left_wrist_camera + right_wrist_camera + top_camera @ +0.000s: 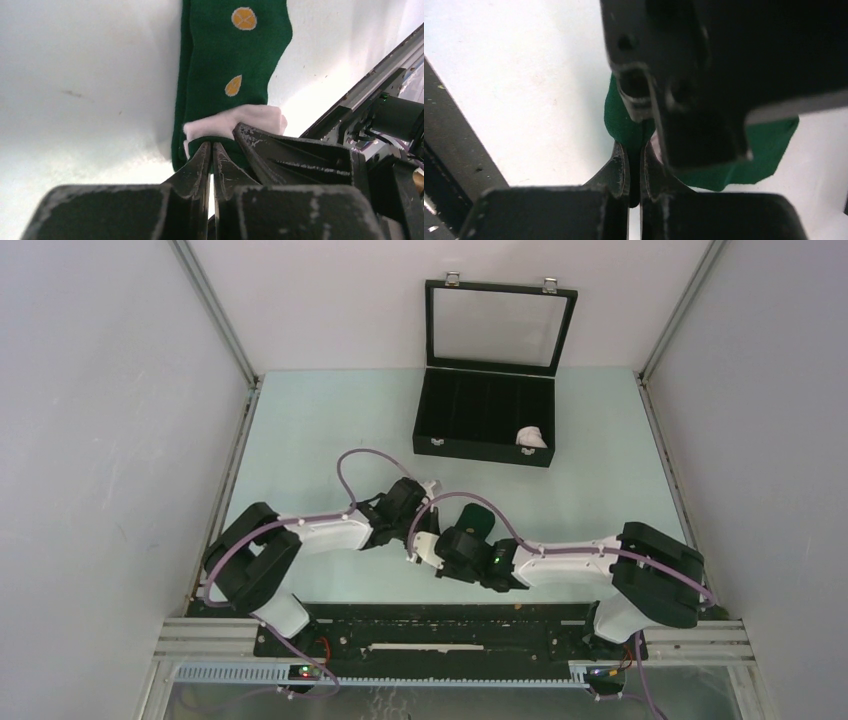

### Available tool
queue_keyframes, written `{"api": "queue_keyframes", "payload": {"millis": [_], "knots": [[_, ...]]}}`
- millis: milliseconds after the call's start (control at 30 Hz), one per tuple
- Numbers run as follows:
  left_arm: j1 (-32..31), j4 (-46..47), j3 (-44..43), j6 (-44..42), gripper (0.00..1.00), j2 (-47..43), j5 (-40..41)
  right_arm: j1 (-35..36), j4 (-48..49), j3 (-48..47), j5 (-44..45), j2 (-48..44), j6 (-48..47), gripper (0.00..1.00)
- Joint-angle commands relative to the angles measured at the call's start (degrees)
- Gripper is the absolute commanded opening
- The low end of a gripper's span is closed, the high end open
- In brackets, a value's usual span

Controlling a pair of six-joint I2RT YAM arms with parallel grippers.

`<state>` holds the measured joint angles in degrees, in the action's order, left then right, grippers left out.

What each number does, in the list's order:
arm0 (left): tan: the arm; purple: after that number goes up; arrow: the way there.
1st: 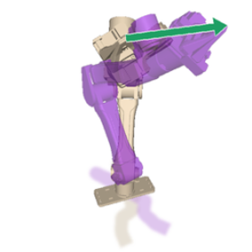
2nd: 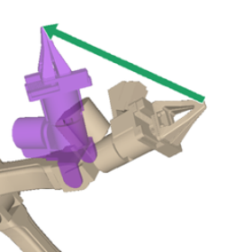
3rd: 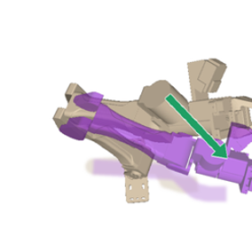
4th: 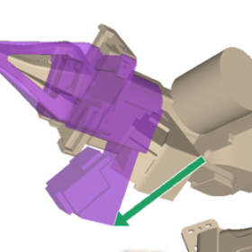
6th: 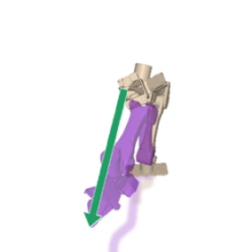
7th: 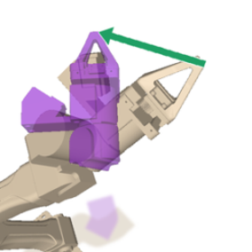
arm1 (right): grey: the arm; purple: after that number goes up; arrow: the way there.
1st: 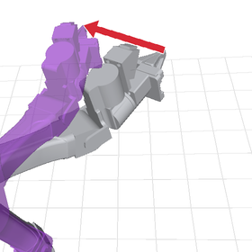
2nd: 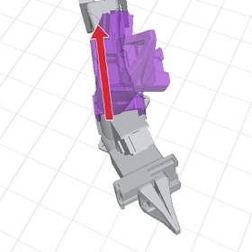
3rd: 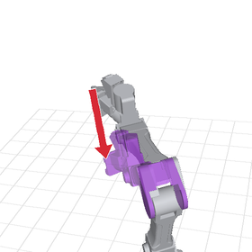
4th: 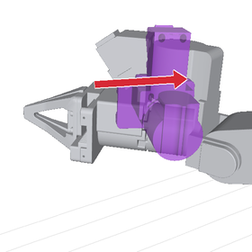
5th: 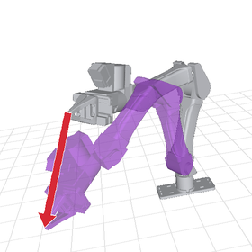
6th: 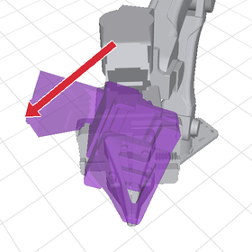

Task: Roll the socks
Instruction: Roll a pair of socks at the center of the board.

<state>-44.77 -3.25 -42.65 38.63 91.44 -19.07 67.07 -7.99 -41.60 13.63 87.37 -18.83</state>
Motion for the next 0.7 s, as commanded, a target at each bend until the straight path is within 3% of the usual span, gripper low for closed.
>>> {"api": "queue_keyframes", "payload": {"millis": [0,333,667], "knots": [[2.2,-4.6,4.2,-0.9,0.09,-5.2,6.4,-1.4,-0.9,-1.0,-8.6,-1.3,1.7,0.0],[4.7,-8.6,8.2,-1.3,0.1,-19.0,9.5,-7.6,6.8,-1.1,-35.3,-1.8,12.2,0.0],[4.7,-10.8,9.5,-1.5,0.1,-25.3,7.5,-17.2,13.1,-1.9,-50.7,5.1,28.2,0.0]]}}
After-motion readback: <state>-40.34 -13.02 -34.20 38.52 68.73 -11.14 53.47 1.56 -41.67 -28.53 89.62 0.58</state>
